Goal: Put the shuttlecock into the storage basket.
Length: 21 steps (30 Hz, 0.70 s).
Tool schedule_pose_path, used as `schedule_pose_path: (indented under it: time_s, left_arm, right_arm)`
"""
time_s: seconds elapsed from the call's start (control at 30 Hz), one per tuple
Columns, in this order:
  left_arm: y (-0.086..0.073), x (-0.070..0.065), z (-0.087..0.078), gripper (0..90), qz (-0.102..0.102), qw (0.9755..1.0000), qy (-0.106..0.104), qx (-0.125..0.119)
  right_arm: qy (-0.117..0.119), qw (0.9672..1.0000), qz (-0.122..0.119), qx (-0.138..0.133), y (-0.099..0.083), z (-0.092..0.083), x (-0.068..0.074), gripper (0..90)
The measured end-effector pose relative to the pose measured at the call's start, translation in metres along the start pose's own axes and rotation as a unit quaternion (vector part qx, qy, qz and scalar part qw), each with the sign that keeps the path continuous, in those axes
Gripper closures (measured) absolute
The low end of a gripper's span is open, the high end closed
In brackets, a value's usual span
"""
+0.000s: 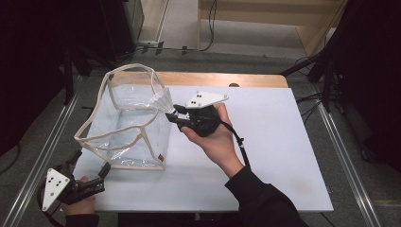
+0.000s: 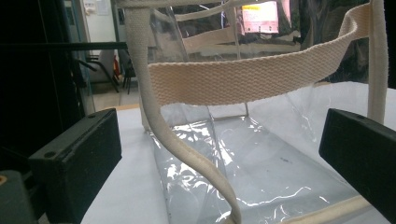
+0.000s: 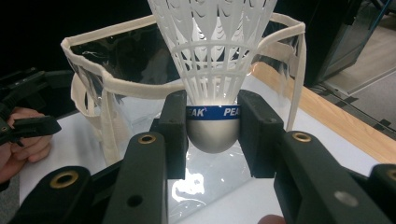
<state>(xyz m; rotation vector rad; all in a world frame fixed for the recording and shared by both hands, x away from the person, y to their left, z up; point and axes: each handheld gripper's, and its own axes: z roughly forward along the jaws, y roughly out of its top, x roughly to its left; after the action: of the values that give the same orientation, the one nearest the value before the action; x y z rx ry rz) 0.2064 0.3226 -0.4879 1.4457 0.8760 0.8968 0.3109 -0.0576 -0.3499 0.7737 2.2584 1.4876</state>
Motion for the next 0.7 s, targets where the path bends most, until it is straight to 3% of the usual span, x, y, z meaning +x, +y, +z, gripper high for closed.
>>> schedule_pose_path:
  time_s: [0.7]
  left_arm:
    - [0.000, 0.000, 0.000, 0.0, -0.001, 1.0000, -0.001, -0.001]
  right_arm:
    - [0.012, 0.9999, -0.011, -0.003, 0.019, 0.011, 0.005, 63.2]
